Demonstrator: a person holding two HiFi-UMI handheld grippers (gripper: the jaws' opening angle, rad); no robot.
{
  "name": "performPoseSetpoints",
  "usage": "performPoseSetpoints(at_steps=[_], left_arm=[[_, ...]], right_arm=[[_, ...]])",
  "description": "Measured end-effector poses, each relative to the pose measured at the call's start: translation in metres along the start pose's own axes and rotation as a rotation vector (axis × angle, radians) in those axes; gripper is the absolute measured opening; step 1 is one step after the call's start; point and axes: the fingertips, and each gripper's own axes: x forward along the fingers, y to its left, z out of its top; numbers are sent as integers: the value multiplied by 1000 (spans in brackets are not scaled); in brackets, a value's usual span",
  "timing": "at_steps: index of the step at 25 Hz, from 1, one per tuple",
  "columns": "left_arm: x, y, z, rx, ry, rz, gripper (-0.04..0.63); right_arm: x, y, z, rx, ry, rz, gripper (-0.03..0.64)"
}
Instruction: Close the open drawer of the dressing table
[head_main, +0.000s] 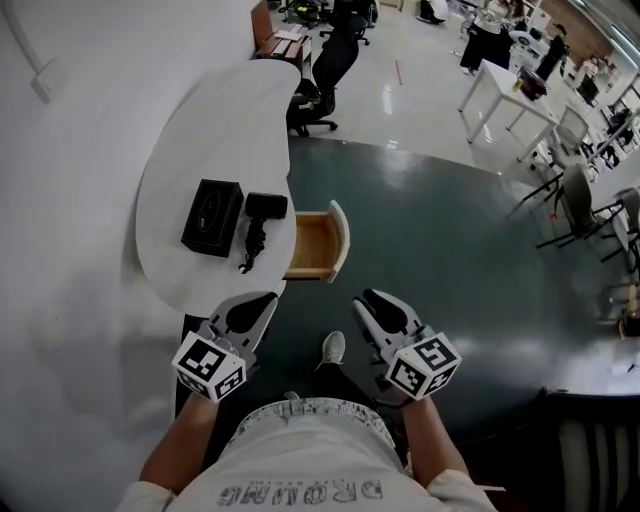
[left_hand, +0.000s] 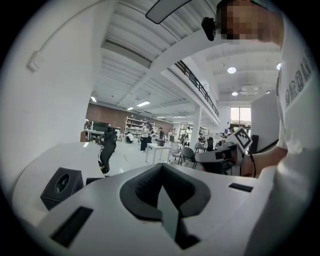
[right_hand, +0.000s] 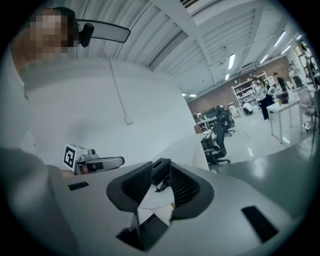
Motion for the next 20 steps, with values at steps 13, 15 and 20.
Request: performPoseSetpoints(at_steps=[13,15,20], left_arm=[[101,35,15,-13,38,70,15],[115,41,17,-12,48,79,15],[142,52,14,-21,69,92,15]], right_arm=[[44,-102,37,24,46,52,117],[50,-115,41,23,58,57,115],[68,-148,41,35,100,57,115]])
